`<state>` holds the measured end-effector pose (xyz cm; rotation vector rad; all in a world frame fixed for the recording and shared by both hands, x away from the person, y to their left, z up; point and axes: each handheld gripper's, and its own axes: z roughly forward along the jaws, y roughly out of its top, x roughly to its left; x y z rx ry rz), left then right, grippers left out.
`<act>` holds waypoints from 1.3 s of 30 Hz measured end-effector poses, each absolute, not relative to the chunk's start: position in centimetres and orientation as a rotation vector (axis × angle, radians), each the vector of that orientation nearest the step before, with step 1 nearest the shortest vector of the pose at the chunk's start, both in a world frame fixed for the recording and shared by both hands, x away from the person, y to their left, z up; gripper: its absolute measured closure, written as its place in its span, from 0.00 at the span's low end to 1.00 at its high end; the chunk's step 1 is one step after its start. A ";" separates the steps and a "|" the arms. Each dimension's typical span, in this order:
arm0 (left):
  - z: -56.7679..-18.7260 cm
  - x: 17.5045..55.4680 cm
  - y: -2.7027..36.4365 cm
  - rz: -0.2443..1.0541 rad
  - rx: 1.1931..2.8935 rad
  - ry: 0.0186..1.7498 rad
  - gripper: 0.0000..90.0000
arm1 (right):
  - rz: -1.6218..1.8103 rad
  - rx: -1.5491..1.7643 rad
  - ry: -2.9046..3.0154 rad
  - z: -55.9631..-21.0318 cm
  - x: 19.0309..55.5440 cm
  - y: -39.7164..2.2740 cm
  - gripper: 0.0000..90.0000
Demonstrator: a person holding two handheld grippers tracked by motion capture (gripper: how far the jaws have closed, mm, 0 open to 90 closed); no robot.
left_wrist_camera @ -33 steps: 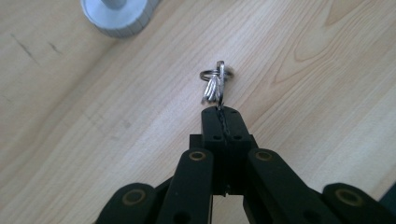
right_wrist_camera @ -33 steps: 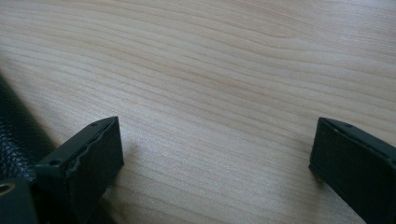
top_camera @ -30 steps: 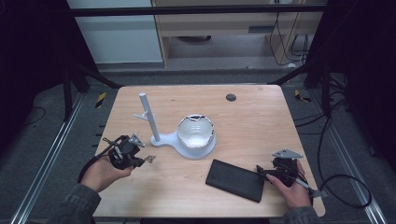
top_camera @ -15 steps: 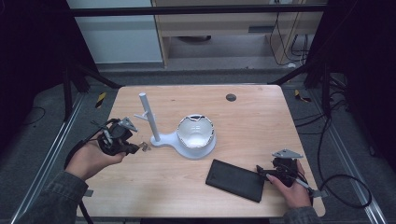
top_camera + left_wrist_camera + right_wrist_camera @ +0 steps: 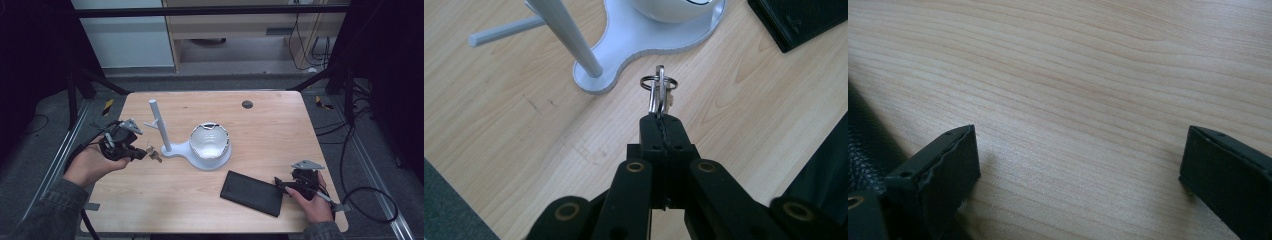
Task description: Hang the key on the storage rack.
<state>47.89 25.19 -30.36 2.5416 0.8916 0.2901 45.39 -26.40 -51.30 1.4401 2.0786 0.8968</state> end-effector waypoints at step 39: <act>-25.9 51.0 24.0 0.368 2.540 0.970 1.00 | 0.894 1.439 2.080 -51.3 45.4 -26.4 0.03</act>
